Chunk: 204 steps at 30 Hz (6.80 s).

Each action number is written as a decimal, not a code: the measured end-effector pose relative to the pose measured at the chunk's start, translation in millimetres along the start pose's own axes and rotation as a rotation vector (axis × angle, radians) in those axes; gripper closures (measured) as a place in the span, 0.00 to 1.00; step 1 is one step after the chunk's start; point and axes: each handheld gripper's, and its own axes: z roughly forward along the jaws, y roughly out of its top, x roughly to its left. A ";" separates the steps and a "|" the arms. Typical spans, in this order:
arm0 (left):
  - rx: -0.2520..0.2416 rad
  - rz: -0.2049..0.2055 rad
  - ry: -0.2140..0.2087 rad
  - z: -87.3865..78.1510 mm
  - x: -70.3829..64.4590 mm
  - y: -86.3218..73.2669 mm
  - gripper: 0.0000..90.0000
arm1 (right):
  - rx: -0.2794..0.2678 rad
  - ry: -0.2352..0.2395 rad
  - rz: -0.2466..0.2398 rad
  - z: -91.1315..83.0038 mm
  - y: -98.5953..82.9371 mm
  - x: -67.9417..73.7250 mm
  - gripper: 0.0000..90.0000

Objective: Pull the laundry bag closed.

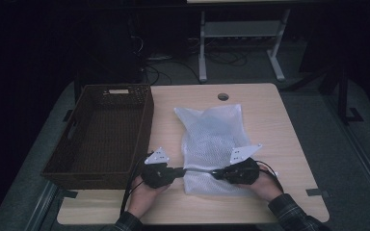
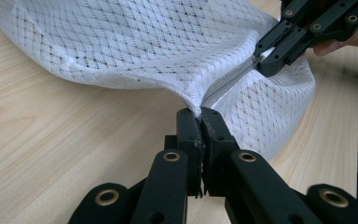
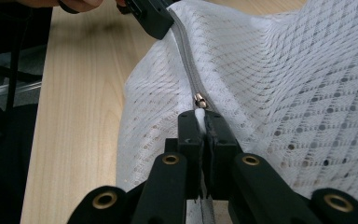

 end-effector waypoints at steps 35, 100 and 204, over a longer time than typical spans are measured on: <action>-0.005 -0.009 0.016 -3.0 1.7 -2.4 0.98 | -0.016 -0.007 0.024 -14.6 -14.7 -6.0 0.96; -0.009 -0.028 0.045 -9.1 3.4 -4.2 0.98 | -0.008 -0.050 0.075 -42.6 -37.1 -12.2 0.96; 0.082 0.050 0.091 -9.5 -7.7 -1.7 0.16 | -0.047 -0.309 0.214 -102.9 -83.6 -28.5 0.16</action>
